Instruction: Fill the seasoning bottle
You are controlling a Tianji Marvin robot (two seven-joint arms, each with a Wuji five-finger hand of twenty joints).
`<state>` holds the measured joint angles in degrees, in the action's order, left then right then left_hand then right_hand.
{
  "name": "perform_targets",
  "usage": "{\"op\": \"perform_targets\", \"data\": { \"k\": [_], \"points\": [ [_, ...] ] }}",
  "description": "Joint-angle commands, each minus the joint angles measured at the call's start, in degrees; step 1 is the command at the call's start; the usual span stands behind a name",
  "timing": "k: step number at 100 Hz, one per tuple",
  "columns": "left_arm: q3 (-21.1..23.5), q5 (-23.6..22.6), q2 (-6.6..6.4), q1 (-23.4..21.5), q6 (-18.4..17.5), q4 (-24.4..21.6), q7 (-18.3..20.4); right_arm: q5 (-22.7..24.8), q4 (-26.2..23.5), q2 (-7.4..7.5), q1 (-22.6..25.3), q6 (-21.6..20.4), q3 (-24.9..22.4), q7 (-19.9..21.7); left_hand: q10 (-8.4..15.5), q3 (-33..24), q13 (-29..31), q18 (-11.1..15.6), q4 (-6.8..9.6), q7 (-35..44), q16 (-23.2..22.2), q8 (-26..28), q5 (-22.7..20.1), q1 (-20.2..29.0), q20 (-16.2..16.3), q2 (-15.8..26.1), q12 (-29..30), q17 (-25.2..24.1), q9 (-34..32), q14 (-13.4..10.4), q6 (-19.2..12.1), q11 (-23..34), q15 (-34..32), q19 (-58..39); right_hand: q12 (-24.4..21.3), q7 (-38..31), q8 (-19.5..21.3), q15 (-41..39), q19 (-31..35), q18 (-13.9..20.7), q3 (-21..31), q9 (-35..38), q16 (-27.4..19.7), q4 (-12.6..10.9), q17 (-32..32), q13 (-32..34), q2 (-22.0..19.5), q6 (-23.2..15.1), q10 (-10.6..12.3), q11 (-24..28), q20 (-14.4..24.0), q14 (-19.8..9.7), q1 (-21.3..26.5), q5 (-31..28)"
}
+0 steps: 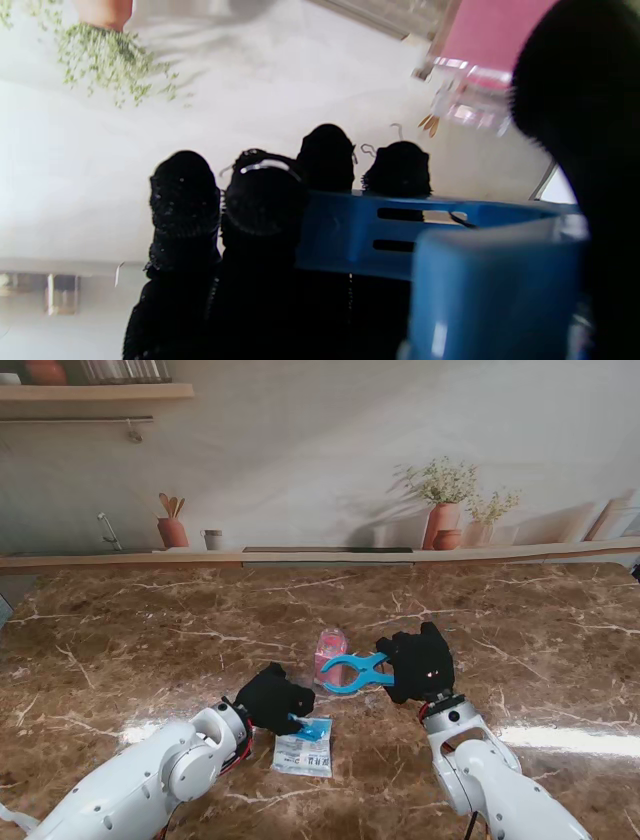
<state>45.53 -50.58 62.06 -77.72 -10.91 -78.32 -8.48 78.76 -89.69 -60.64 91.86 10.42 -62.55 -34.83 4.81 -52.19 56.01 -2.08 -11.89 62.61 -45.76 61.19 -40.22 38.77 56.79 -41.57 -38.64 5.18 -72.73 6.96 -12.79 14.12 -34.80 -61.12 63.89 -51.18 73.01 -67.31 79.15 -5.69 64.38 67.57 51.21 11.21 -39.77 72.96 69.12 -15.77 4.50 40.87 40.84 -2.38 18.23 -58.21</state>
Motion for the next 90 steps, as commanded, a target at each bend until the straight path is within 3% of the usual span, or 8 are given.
{"op": "perform_targets", "data": {
  "k": [1, 52, 67, 90],
  "points": [
    [-0.12, -0.84, -0.11, -1.02, 0.41, -0.70, -0.61, 0.49, -0.64, 0.70, 1.30, -0.57, -0.46, 2.95, 0.01, -5.86, 2.47, 1.18, 2.65, 5.01, 0.11, 1.97, -2.69, 2.69, -1.32, -0.60, -0.88, 0.14, -4.60, 0.79, -3.74, 1.37, -1.75, -1.62, 3.37, -18.38, 6.12, -1.35, 1.49, -1.96, 9.53, 13.89, 1.76, -1.47, -0.61, 1.26, -6.10, -8.07, 8.70, 21.25, 1.99, -3.28, 7.65, -14.23],
    [1.21, -3.13, -0.04, -3.53, 2.91, -4.97, -2.26, 1.13, -6.42, 1.76, 3.43, -4.76, -1.13, 26.24, -0.19, -10.19, 4.19, 0.46, 3.18, 5.42, -0.66, 1.99, -4.12, 1.03, -1.92, -3.24, -0.88, 1.19, -6.58, 1.46, -2.14, 2.40, -3.96, -2.51, 3.82, -17.93, 6.98, -1.82, 2.50, -2.94, 10.50, 14.32, 1.93, -1.56, -0.80, 2.03, -5.32, -6.99, 8.00, 21.65, 1.93, -2.40, 7.80, -15.34],
    [0.77, -3.07, 0.11, -3.33, 3.61, -4.93, -2.69, 0.20, -7.04, 1.86, 2.92, -5.29, 0.03, 30.45, -0.26, -10.67, 4.40, 0.18, 3.10, 5.37, -0.72, 2.03, -4.15, 0.81, -1.90, -3.48, -0.82, 1.33, -6.76, 1.49, -2.17, 2.55, -4.28, -2.83, 3.79, -17.88, 7.10, -1.82, 2.55, -2.86, 10.21, 14.32, 1.94, -1.64, -0.86, 2.03, -5.63, -6.99, 8.00, 21.55, 1.88, -2.40, 7.75, -15.36],
    [0.05, -2.79, 0.28, -2.78, 3.38, -4.07, -3.45, 0.19, -6.85, 1.92, 1.64, -3.56, 2.34, 33.21, -0.15, -10.92, 4.46, 0.07, 2.96, 5.33, -0.70, 2.07, -4.16, 0.65, -1.91, -3.69, -0.76, 1.37, -6.85, 1.44, -2.18, 2.67, -4.45, -3.06, 3.74, -17.76, 7.27, -1.66, 2.81, -2.80, 9.89, 14.32, 1.84, -1.77, -1.03, 2.24, -5.88, -6.95, 8.03, 21.38, 1.91, -2.35, 7.73, -15.21]
  ]
}}
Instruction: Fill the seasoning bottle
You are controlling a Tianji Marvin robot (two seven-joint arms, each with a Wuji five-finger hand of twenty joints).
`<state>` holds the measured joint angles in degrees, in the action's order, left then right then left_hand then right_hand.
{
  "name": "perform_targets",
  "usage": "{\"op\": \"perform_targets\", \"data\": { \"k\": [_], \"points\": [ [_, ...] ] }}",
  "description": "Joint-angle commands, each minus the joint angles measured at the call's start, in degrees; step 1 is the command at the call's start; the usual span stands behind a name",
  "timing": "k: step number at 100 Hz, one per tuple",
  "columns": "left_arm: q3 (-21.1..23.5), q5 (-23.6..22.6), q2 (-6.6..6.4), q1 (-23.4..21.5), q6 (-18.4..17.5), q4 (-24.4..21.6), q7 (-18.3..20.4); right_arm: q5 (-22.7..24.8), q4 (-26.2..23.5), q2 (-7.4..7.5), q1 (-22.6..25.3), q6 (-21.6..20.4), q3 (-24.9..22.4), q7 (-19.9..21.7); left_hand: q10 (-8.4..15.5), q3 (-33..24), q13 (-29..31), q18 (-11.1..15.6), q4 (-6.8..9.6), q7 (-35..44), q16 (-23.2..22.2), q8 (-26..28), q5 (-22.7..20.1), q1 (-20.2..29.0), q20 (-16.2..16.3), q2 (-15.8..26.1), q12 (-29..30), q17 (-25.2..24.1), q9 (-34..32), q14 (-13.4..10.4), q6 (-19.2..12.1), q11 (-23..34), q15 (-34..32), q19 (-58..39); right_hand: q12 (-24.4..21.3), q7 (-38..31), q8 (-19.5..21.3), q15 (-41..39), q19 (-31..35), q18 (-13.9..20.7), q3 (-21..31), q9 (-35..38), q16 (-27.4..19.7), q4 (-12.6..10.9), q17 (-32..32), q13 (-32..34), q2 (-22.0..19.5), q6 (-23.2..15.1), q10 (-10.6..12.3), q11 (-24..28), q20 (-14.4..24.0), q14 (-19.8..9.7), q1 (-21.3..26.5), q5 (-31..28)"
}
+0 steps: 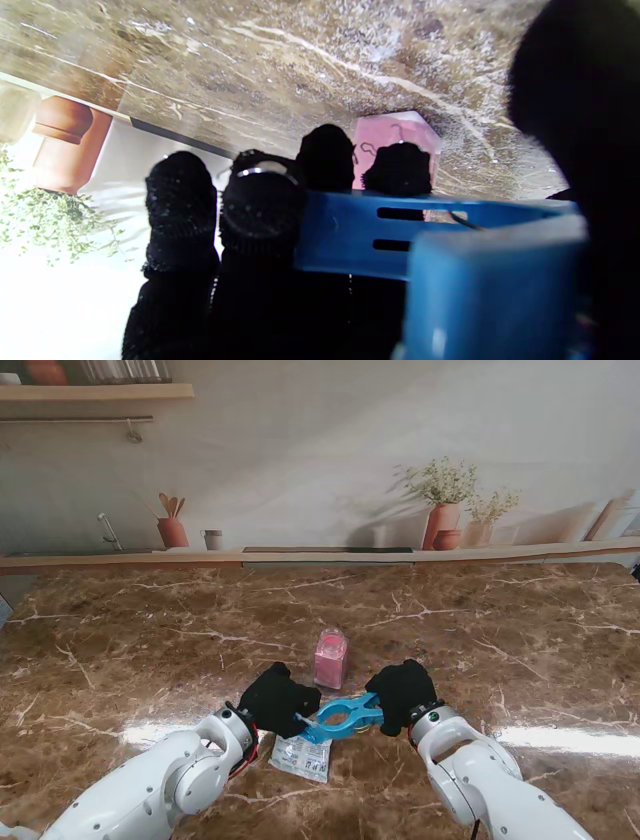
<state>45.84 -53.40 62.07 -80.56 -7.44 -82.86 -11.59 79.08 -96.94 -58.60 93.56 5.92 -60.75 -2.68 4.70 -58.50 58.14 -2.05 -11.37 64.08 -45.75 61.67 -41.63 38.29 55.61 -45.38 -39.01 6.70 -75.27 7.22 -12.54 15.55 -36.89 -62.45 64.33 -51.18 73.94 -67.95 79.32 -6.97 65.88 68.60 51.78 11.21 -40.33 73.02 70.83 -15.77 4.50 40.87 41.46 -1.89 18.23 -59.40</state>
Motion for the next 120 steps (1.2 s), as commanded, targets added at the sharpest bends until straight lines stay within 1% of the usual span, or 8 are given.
{"op": "perform_targets", "data": {
  "k": [1, 6, 23, 39, 60, 93, 99, 120],
  "points": [
    [-0.28, 0.05, 0.27, 0.06, -0.09, 0.51, -0.38, -0.17, 0.40, -0.14, -0.10, 1.11, 0.65, 1.18, -0.02, -4.65, 2.35, 0.03, 2.46, 3.86, -0.71, 1.59, -2.75, 1.15, -0.74, 0.16, -0.38, -0.13, -4.33, 1.16, -2.44, 1.25, -2.37, -1.75, 3.29, -17.76, 6.35, -1.01, 2.65, -1.52, 8.41, 13.29, 1.27, -1.78, -0.46, 2.18, -7.64, -6.95, 8.03, 21.38, 1.29, -2.83, 7.74, -14.02],
    [-0.35, 0.16, 0.32, 0.07, -0.08, 0.59, -0.51, -0.30, 0.50, -0.17, -0.31, 1.88, 1.10, 1.46, -0.01, -4.70, 2.39, -0.02, 2.45, 3.91, -0.70, 1.62, -2.86, 1.15, -0.73, 0.09, -0.36, -0.15, -4.35, 1.20, -2.38, 1.27, -2.39, -1.78, 3.29, -17.75, 6.37, -1.04, 2.71, -1.46, 8.37, 13.29, 1.27, -1.80, -0.51, 2.25, -7.74, -6.95, 8.07, 21.36, 1.29, -2.88, 7.68, -14.03],
    [-0.42, 0.21, 0.28, 0.07, -0.18, 0.57, -0.31, -1.18, 0.22, -0.56, 0.16, 4.38, 0.81, 0.27, -0.07, -4.81, 2.47, -0.11, 2.42, 3.89, -0.66, 1.65, -2.88, 1.02, -0.68, 0.02, -0.28, -0.04, -4.40, 1.12, -2.32, 1.30, -2.46, -1.97, 3.29, -17.72, 6.53, -1.15, 2.91, -1.57, 8.56, 13.33, 1.30, -1.86, -0.37, 2.28, -7.53, -6.78, 7.83, 21.46, 1.31, -2.61, 7.85, -13.99],
    [-0.44, 0.50, 0.39, 0.22, -0.26, 0.48, -0.41, -0.13, -0.87, -0.40, 0.63, 4.14, 0.47, 2.95, -0.27, -4.94, 2.66, -0.13, 2.46, 3.87, -0.65, 1.68, -2.90, 1.01, -0.61, -0.05, -0.19, 0.15, -4.47, 1.30, -2.27, 1.35, -2.60, -2.21, 3.29, -17.69, 6.66, -1.30, 3.06, -1.51, 8.44, 13.34, 1.33, -1.92, -0.39, 2.34, -7.63, -6.58, 7.86, 21.53, 1.34, -2.66, 7.81, -13.97],
    [-0.54, 0.76, 0.55, 0.23, -0.17, 0.30, -0.81, -0.24, -0.89, -0.36, 0.01, 5.58, 1.71, 5.91, -0.34, -5.02, 2.83, -0.25, 2.51, 3.84, -0.61, 1.70, -2.91, 0.94, -0.47, -0.08, 0.00, 0.28, -4.58, 1.39, -2.07, 1.39, -2.76, -2.53, 3.22, -17.61, 6.85, -1.40, 3.22, -1.49, 8.27, 13.33, 1.32, -2.06, -0.43, 2.35, -7.90, -6.55, 7.88, 21.55, 1.36, -2.57, 8.00, -14.00],
    [-1.01, 1.15, 0.71, 0.66, -0.66, 0.76, -1.24, -0.71, -1.67, -0.18, -1.20, 6.52, 3.69, 12.18, -0.22, -5.11, 2.91, -0.31, 2.44, 3.84, -0.53, 1.69, -3.00, 0.84, -0.38, -0.20, 0.17, 0.35, -4.67, 1.41, -1.95, 1.55, -2.95, -2.76, 3.04, -17.27, 7.19, -1.48, 3.49, -1.14, 7.45, 13.29, 1.15, -2.23, -0.43, 2.33, -9.08, -6.75, 8.07, 21.26, 1.28, -2.73, 7.49, -13.53],
    [-1.26, 1.32, 0.77, 0.82, -0.75, 0.92, -1.32, -1.23, -1.52, -0.18, -1.62, 6.68, 4.26, 12.51, -0.30, -5.14, 2.91, -0.31, 2.43, 3.82, -0.52, 1.70, -3.00, 0.85, -0.38, -0.22, 0.20, 0.31, -4.66, 1.47, -1.98, 1.55, -2.96, -2.75, 2.98, -16.98, 7.56, -1.44, 3.52, -1.06, 6.69, 13.16, 1.08, -2.31, -0.37, 2.22, -10.07, -7.00, 8.18, 21.01, 1.21, -2.76, 7.38, -13.28],
    [-1.69, 1.83, 0.89, 1.11, -1.05, 1.38, -1.40, -2.31, -1.12, -0.12, -2.64, 7.07, 5.65, 13.95, -0.28, -5.06, 3.02, -0.23, 2.30, 3.78, -0.53, 1.80, -2.99, 0.74, -0.36, -0.17, 0.24, 0.43, -4.74, 1.40, -1.98, 1.64, -3.07, -2.83, 2.78, -16.12, 8.04, -0.91, 3.27, -0.87, 5.79, 12.50, 0.82, -2.20, 0.22, 1.49, -10.86, -7.33, 8.13, 20.19, 0.97, -2.66, 7.05, -12.55]
  ]
}}
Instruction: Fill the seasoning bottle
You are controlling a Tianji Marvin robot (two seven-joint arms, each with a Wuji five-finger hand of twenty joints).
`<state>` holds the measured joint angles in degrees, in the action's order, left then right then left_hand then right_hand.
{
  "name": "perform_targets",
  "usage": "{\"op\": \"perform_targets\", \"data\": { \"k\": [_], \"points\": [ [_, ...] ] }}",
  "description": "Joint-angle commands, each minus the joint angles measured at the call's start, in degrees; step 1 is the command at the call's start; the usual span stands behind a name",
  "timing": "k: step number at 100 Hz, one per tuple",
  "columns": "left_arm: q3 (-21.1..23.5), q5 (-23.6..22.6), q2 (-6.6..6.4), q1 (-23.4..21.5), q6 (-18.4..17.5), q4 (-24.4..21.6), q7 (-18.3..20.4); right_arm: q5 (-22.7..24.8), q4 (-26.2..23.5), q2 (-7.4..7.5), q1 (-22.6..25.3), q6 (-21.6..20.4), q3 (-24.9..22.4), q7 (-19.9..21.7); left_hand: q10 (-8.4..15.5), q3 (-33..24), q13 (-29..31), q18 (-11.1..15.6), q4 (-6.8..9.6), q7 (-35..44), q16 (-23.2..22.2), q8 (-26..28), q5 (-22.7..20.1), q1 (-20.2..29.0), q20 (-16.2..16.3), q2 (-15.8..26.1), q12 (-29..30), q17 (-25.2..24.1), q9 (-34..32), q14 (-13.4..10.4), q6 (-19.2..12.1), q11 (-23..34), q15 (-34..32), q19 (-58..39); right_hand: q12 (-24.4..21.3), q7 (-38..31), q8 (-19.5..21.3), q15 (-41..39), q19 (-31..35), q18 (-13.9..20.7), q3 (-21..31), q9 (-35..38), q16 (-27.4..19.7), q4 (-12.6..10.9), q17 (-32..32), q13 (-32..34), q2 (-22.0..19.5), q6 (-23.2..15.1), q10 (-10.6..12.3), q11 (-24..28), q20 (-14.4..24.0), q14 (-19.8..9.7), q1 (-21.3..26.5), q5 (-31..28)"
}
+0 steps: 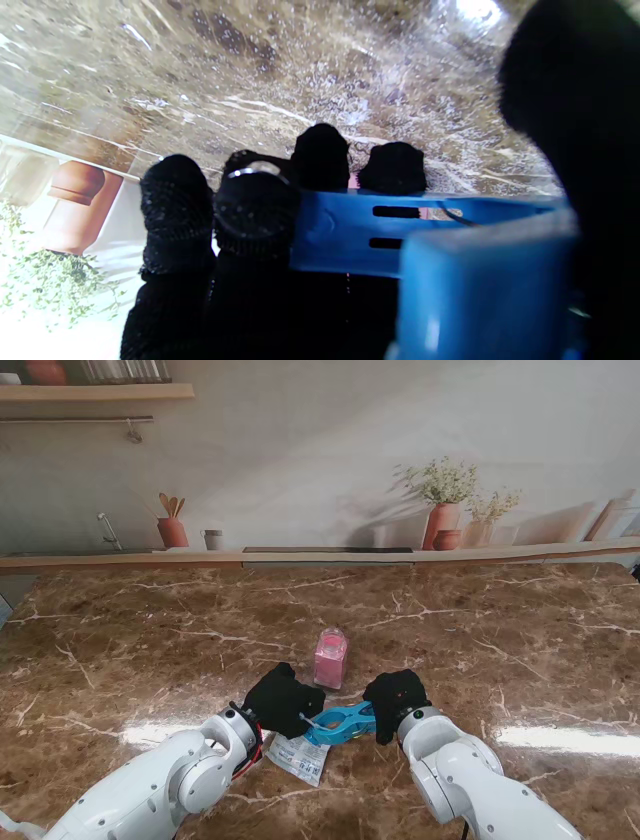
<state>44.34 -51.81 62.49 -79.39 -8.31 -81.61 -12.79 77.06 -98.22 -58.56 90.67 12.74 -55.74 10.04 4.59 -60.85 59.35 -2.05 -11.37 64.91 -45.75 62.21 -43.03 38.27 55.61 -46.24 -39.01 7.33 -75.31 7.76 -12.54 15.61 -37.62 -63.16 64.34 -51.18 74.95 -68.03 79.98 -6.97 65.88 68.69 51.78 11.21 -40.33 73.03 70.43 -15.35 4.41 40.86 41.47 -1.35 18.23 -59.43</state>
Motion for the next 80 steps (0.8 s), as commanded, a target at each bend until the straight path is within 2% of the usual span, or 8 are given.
{"op": "perform_targets", "data": {
  "k": [1, 17, 39, 69, 80],
  "points": [
    [-0.21, 0.27, 0.48, -0.05, -0.18, 0.15, -0.22, -0.26, 0.18, -0.16, 0.21, 0.40, 0.75, 1.18, -0.16, -2.72, 1.82, -0.22, 2.29, 2.94, -0.53, 1.25, -1.59, 0.78, -0.36, 0.68, 0.25, -0.18, -4.70, 0.87, -1.99, 1.59, -2.35, -2.12, 2.76, -16.09, 7.04, -0.83, 2.60, -0.86, 5.74, 12.40, 0.81, -2.19, 0.25, 1.49, -10.48, -7.76, 8.21, 20.17, 0.95, -3.19, 7.01, -12.50],
    [-0.28, 0.82, 0.61, 0.01, -0.15, 0.29, -0.20, 2.30, -0.43, -0.22, 0.00, 3.07, 2.19, 2.62, -0.20, -2.80, 1.87, -0.21, 2.27, 2.96, -0.52, 1.32, -1.56, 0.78, -0.36, 0.71, 0.30, -0.15, -4.68, 0.81, -1.91, 1.61, -2.40, -2.16, 2.54, -15.19, 7.29, -0.83, 2.56, -0.61, 5.05, 12.11, 0.84, -2.17, 0.75, 1.05, -11.18, -7.87, 7.95, 19.60, 0.98, -3.05, 6.87, -11.99],
    [-0.32, 1.45, 0.84, -0.06, -0.29, 0.55, -0.74, 4.03, -3.28, -0.32, 0.33, 5.04, 2.42, 9.90, -0.28, -2.93, 1.98, -0.24, 2.31, 3.02, -0.51, 1.32, -1.48, 0.76, -0.36, 0.76, 0.38, -0.13, -4.74, 0.85, -1.74, 1.67, -2.45, -2.19, 2.56, -14.79, 7.65, -2.25, 3.31, -0.29, 3.87, 12.30, 1.34, -2.51, 0.80, 1.22, -12.73, -7.86, 7.77, 20.04, 1.48, -2.89, 6.54, -11.85],
    [-0.61, 1.81, 1.03, 0.07, -0.92, 0.94, -1.44, 3.35, -3.99, -0.35, -0.30, 6.16, 3.37, 12.16, -0.25, -2.84, 1.89, -0.27, 2.37, 3.10, -0.50, 1.22, -1.35, 0.76, -0.38, 0.97, 0.46, -0.10, -4.66, 0.90, -1.66, 1.71, -2.47, -2.18, 2.07, -13.47, 8.00, -1.17, 2.72, 0.18, 2.39, 10.88, 0.85, -2.67, 1.78, -0.16, -14.84, -7.84, 7.67, 18.99, 1.47, -2.83, 5.51, -10.28],
    [-0.69, 1.94, 1.10, 0.09, -1.04, 1.09, -1.71, 3.48, -4.61, -0.34, -0.34, 6.46, 3.61, 14.07, -0.27, -2.85, 1.85, -0.27, 2.38, 3.14, -0.50, 1.18, -1.41, 0.76, -0.40, 0.88, 0.47, -0.15, -4.71, 0.88, -1.66, 1.75, -2.46, -2.15, 1.20, -9.24, 5.52, 0.94, 1.08, 0.77, -0.63, 8.56, 0.40, 1.89, 3.65, -2.65, -16.77, -5.99, 7.16, 16.91, 1.27, -2.60, 3.86, -7.67]
  ]
}}
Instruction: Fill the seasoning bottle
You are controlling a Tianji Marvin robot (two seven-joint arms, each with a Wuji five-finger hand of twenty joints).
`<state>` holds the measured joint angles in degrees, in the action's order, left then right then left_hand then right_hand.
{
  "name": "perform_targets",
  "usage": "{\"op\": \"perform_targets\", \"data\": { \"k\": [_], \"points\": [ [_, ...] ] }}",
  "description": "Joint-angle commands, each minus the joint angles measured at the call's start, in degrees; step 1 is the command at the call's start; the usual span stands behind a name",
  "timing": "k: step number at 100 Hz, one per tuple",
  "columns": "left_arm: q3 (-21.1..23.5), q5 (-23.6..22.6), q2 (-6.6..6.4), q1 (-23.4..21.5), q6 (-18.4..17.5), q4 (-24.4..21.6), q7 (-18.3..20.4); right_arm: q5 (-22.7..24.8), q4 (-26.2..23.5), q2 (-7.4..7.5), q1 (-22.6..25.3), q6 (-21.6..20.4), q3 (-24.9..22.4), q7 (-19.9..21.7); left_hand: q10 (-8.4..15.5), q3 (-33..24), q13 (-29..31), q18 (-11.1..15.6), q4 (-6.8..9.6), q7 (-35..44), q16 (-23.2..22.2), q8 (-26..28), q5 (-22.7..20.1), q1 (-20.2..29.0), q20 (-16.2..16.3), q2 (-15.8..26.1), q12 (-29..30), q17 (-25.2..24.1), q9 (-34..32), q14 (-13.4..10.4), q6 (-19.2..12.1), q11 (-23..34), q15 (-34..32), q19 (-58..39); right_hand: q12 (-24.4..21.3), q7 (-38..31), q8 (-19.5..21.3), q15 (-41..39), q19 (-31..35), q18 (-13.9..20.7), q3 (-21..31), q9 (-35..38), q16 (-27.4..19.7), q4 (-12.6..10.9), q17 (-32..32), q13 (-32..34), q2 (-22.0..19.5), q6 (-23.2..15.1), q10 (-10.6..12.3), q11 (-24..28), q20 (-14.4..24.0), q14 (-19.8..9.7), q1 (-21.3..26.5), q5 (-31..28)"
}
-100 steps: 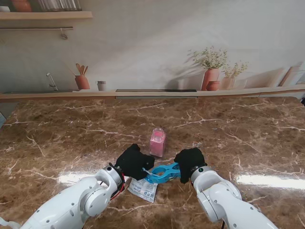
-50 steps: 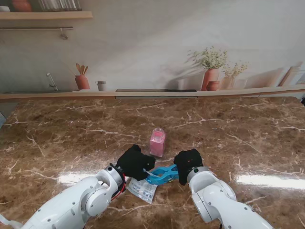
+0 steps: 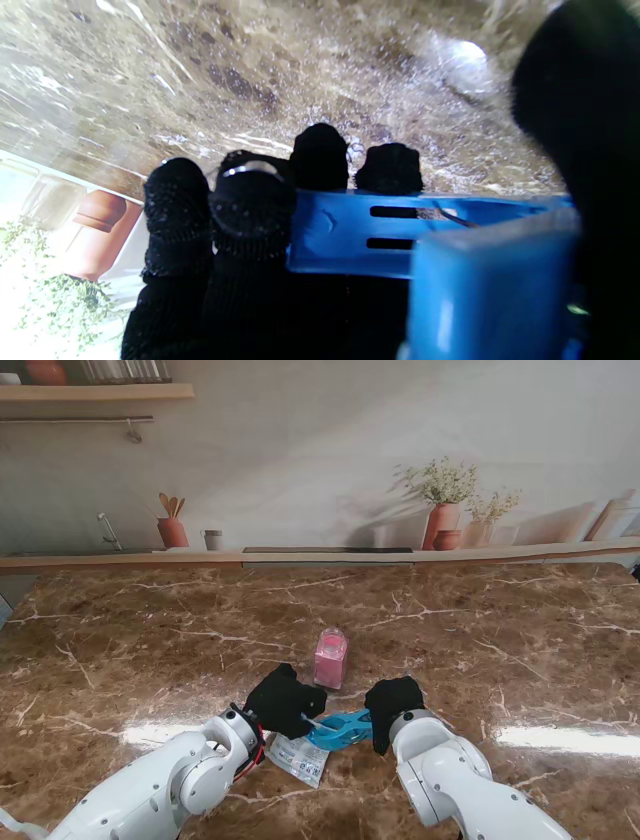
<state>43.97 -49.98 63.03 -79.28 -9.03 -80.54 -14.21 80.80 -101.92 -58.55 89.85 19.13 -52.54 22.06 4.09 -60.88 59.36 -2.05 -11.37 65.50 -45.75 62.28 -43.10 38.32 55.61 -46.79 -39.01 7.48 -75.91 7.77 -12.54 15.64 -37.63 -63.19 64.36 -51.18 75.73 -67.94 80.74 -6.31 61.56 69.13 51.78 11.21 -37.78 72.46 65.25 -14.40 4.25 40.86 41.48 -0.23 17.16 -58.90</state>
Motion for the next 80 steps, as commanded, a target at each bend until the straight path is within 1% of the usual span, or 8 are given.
{"op": "perform_targets", "data": {
  "k": [1, 12, 39, 45, 59, 65, 69, 80],
  "points": [
    [-0.32, 0.12, 0.56, -0.02, -0.33, 0.02, -0.29, -0.25, -0.95, -0.36, 0.48, 0.09, 0.41, 2.14, 0.24, -2.83, 1.83, -0.27, 2.39, 2.55, -0.50, 1.10, -1.33, 0.73, -0.40, 1.44, 0.48, -0.31, -4.09, 0.89, -1.66, 1.71, -2.44, -2.13, 1.11, -8.89, 4.49, 1.02, 0.23, 0.14, 3.38, 7.98, 0.37, 2.09, 1.17, -2.22, -11.87, -6.84, 7.31, 16.72, 1.27, -3.74, 4.62, -8.03],
    [-0.38, 0.19, 0.60, -0.06, -0.27, 0.00, -0.37, -1.07, -1.31, -0.36, 0.62, 0.36, 0.41, 2.01, 0.21, -2.80, 1.89, -0.26, 2.39, 2.57, -0.51, 1.07, -1.30, 0.70, -0.41, 1.39, 0.49, -0.23, -4.10, 0.99, -1.65, 1.74, -2.48, -2.14, 0.65, -6.80, 2.86, 2.07, -0.57, 0.35, 1.67, 6.93, 0.15, 2.76, 1.98, -3.28, -13.75, -5.82, 6.92, 15.66, 1.20, -3.55, 2.67, -6.69],
    [-0.53, 0.47, 0.77, -0.20, -0.06, -0.08, -0.78, -0.88, -2.72, -0.46, 0.82, 1.20, 0.26, 4.49, -0.48, -2.97, 2.05, -0.14, 2.35, 2.66, -0.49, 1.04, -1.25, 0.60, -0.39, 1.33, 0.61, -0.13, -4.18, 0.89, -1.61, 1.87, -2.59, -2.25, 0.32, -6.53, 1.95, 1.98, -0.18, 0.37, 0.39, 7.46, 0.15, 1.73, 1.39, -2.69, -15.69, -5.63, 6.79, 15.52, 1.55, -3.48, 2.18, -6.96],
    [-0.55, 0.59, 0.82, -0.21, -0.09, -0.02, -0.91, -0.77, -3.10, -0.45, 0.96, 1.18, 0.14, 5.28, 0.18, -2.95, 2.09, -0.11, 2.32, 2.68, -0.48, 1.06, -1.25, 0.53, -0.40, 1.35, 0.65, -0.08, -4.16, 0.87, -1.62, 1.87, -2.60, -2.27, -0.59, -4.83, 0.64, 3.73, -0.95, 0.68, -1.35, 6.52, -0.52, 1.78, 1.91, -3.54, -16.45, -5.17, 6.58, 13.86, 1.34, -3.29, 2.22, -5.72],
    [-0.56, 0.66, 0.81, -0.27, -0.06, -0.07, -0.85, -0.70, -3.65, -0.45, 1.70, 0.74, -0.34, 5.04, -0.75, -2.98, 2.17, -0.09, 2.30, 2.70, -0.49, 1.05, -1.31, 0.55, -0.40, 1.28, 0.70, -0.07, -4.22, 0.91, -1.67, 1.94, -2.63, -2.31, -5.28, 2.41, -4.58, 14.91, -5.79, 1.18, -4.13, -0.08, -4.69, 2.82, 5.47, -8.99, -16.85, -2.57, 5.92, 5.68, 0.03, -2.61, 0.37, 2.60],
    [-0.52, 0.67, 0.79, -0.33, 0.01, -0.15, -0.72, -0.59, -3.92, -0.48, 2.22, 0.52, -0.70, 4.44, -0.71, -2.99, 2.22, -0.09, 2.30, 2.69, -0.49, 1.03, -1.28, 0.55, -0.40, 1.28, 0.71, -0.03, -4.22, 0.85, -1.60, 1.96, -2.64, -2.33, -7.49, 6.92, -8.38, 19.94, -8.24, 0.96, -4.64, -3.34, -6.23, 0.48, 7.08, -11.23, -18.65, 0.21, 5.36, 2.65, 0.15, -2.07, -1.56, 6.31],
    [-0.48, 0.67, 0.77, -0.38, 0.11, -0.24, -0.62, -0.37, -4.15, -0.49, 2.58, 0.26, -1.00, 4.14, -0.47, -2.99, 2.23, -0.09, 2.30, 2.66, -0.48, 1.02, -1.23, 0.50, -0.40, 1.39, 0.73, -0.03, -4.22, 0.86, -1.59, 1.96, -2.64, -2.34, -9.73, 10.45, -10.09, 24.56, -10.66, 0.72, -4.88, -6.31, -7.98, -3.42, 8.83, -13.46, -20.38, 2.13, 4.96, -0.31, 0.25, -1.26, -3.00, 8.91],
    [-0.40, 0.68, 0.75, -0.48, 0.40, -0.36, -0.46, -0.36, -5.33, -0.42, 3.76, -1.37, -2.19, 4.50, -0.09, -2.93, 2.19, -0.11, 2.29, 2.66, -0.47, 1.01, -1.23, 0.47, -0.41, 1.45, 0.76, -0.06, -4.10, 0.85, -1.68, 1.94, -2.61, -2.33, -17.85, 22.62, -18.39, 37.15, -18.76, 0.71, -7.81, -14.49, -14.26, -4.31, 13.70, -19.52, -22.82, 6.72, 3.43, -9.45, 0.53, 0.39, -4.17, 17.38]
  ]
}}
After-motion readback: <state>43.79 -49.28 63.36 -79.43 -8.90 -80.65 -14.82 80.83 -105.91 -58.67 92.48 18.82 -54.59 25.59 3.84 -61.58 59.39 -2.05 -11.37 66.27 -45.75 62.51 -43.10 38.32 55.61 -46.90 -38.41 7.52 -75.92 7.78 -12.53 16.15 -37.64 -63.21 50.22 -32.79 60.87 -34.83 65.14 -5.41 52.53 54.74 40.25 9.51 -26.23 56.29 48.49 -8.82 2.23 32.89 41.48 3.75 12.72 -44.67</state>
